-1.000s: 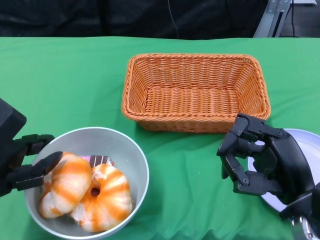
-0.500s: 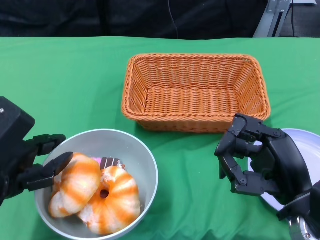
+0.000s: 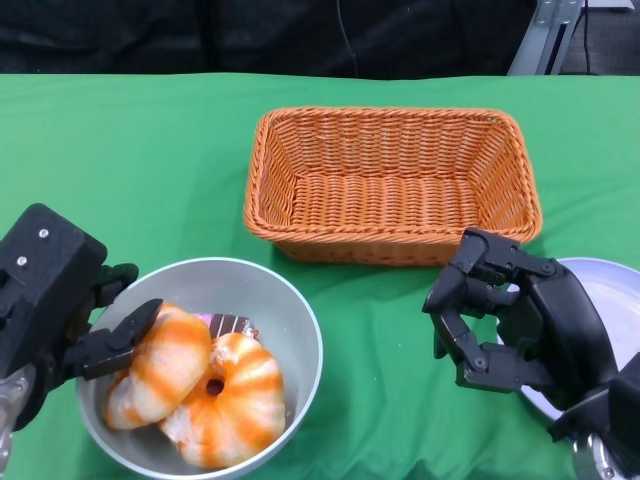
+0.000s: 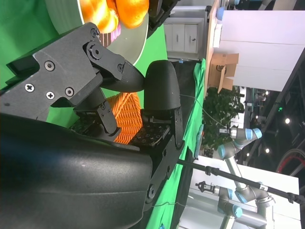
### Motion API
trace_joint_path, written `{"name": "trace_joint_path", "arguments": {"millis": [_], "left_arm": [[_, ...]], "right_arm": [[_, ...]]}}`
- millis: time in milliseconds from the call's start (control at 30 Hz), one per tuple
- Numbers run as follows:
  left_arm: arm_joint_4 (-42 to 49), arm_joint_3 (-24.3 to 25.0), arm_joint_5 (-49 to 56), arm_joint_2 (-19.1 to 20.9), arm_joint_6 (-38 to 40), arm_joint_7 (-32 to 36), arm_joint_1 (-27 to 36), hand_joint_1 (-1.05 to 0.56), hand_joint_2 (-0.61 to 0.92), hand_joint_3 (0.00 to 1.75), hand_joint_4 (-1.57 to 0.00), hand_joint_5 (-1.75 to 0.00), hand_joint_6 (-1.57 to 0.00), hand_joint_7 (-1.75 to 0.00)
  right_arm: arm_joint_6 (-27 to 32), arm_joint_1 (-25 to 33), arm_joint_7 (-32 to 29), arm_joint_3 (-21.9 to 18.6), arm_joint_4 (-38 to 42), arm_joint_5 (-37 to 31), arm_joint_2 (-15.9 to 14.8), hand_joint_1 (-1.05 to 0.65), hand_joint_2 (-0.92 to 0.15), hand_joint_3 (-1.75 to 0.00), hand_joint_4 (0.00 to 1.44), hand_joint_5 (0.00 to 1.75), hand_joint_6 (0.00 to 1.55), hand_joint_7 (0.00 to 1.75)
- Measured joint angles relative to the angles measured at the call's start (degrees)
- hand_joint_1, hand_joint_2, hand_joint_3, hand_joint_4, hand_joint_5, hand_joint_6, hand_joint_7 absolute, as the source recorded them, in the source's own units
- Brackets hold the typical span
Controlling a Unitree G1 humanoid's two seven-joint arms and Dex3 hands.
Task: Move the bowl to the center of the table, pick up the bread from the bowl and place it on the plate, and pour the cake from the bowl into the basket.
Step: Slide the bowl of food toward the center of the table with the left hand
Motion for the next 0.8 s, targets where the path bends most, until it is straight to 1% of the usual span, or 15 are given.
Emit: {"name": "trace_joint_path", "arguments": {"millis": [233, 333, 600, 800], "left_arm": [[-0.4, -0.1, 0.7, -2.2, 0.8, 2.3, 0.0, -0.63, 0.92, 0.70, -0.14, -0.02, -0.07, -0.01], [-0.7, 0.0, 0.8, -3.3, 1.6, 3.7, 0.0, -0.63, 0.92, 0.69, -0.17, -0.03, -0.10, -0.02], [-0.8, 0.1, 1.3, -4.8, 1.5, 5.8, 0.0, -0.65, 0.92, 0.69, -0.17, -0.03, -0.09, -0.01], [-0.8, 0.4, 1.2, -7.1, 1.5, 7.1, -0.2, -0.65, 0.92, 0.70, -0.15, -0.01, -0.07, 0.00]], "right_arm": [[-0.9, 0.0, -0.3, 0.3, 0.0, -0.2, 0.3, -0.21, -0.54, -1.08, 0.78, 1.74, 0.75, 1.36], [-1.1, 0.0, -0.4, 0.5, 0.1, -0.3, 0.4, -0.21, -0.54, -1.09, 0.79, 1.74, 0.75, 1.35], [-2.4, 0.0, -0.5, 0.8, 0.7, -0.6, 0.4, -0.21, -0.54, -1.09, 0.79, 1.73, 0.75, 1.33], [-3.3, 0.0, -0.5, 0.8, 1.0, -0.8, 0.3, -0.20, -0.56, -1.07, 0.79, 1.72, 0.75, 1.33]]}}
